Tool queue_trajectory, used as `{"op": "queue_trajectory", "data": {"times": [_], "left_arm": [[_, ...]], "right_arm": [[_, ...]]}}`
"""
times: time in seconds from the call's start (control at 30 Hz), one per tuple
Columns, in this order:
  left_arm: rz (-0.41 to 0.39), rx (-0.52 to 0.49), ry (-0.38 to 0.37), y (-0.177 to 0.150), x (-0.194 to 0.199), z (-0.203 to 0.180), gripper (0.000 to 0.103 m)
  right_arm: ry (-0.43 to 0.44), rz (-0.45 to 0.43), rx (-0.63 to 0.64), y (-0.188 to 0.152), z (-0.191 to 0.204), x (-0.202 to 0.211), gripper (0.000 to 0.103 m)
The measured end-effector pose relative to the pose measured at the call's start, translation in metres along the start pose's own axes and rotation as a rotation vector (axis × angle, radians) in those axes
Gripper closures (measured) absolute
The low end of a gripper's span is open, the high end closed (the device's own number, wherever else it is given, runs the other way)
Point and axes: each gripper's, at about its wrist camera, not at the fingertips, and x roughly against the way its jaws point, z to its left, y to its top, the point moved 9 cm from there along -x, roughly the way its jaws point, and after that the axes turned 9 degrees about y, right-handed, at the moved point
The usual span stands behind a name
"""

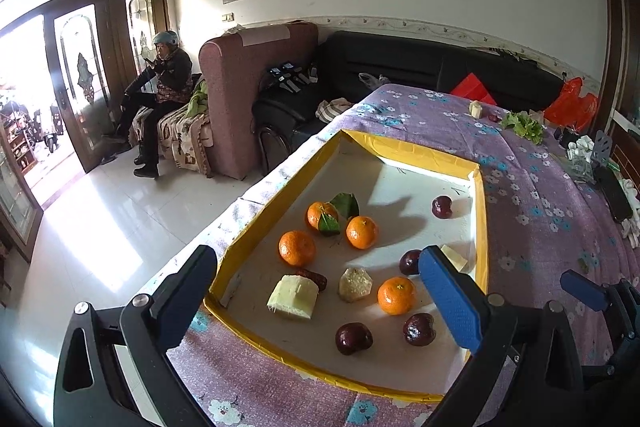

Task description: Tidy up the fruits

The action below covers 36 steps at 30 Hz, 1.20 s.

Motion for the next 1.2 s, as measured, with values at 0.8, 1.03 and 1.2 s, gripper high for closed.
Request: {"op": "queue_trajectory", "data": {"times": [0.8, 1.03, 1.2], "left_arm": [[-0.238, 0.126, 0.019, 0.022, 0.068, 0.028, 0.000], [-0.135, 0.096, 0.040, 0.002, 0.043, 0.022, 0.000], [-0.062, 0.087, 0.034, -0.010, 0.027, 0.020, 0.000]], "right_arm": [[0.017, -0.118, 0.040, 0.007, 0.018, 0.037, 0.014], [0.027, -0.099, 0.045, 0.004, 0.024, 0.032, 0.013], [0.029, -0.071, 0.067, 0.002, 0.032, 0.023, 0.013]]}}
